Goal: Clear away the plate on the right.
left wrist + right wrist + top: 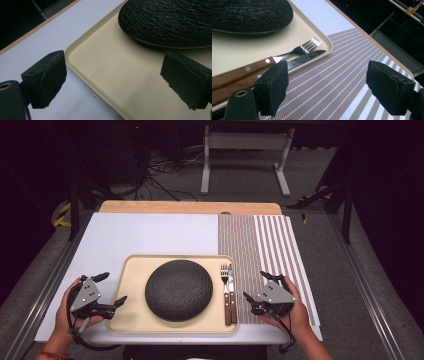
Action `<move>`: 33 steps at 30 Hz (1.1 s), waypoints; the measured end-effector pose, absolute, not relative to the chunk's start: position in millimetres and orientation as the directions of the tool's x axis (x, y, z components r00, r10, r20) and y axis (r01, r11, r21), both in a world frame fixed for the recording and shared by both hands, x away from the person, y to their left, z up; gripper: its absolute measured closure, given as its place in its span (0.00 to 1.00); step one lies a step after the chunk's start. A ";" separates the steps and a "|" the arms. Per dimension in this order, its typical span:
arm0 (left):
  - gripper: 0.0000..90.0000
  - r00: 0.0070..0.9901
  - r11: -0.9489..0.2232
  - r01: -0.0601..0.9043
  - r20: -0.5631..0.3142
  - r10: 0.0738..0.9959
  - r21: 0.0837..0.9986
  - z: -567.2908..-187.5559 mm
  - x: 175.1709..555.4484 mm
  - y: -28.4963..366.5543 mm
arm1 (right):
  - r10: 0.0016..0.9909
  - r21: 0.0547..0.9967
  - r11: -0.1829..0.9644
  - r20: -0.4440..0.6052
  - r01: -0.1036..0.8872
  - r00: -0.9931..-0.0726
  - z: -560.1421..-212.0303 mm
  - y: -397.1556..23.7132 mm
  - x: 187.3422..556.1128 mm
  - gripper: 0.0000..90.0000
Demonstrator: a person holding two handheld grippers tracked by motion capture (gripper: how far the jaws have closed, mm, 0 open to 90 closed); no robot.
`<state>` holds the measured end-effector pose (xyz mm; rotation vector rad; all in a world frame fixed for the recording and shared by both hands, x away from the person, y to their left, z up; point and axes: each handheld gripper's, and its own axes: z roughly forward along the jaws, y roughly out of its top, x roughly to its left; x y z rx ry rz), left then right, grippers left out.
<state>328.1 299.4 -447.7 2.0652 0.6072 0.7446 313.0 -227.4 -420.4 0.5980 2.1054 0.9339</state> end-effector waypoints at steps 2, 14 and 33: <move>0.08 0.707 -0.533 0.149 0.287 0.646 0.833 -447.6 328.3 299.2 | 0.659 0.776 0.621 -0.437 0.114 -0.612 -422.3 -231.2 311.4 0.21; 0.08 0.702 -0.522 0.156 0.278 0.656 0.839 -446.7 329.6 300.3 | 0.700 0.813 0.565 -0.383 0.141 -0.603 -440.3 -248.6 300.2 0.20; 0.08 0.706 -0.528 0.138 0.291 0.645 0.838 -444.9 326.8 299.5 | 0.756 0.863 0.485 -0.333 0.140 -0.564 -445.4 -255.8 295.7 0.14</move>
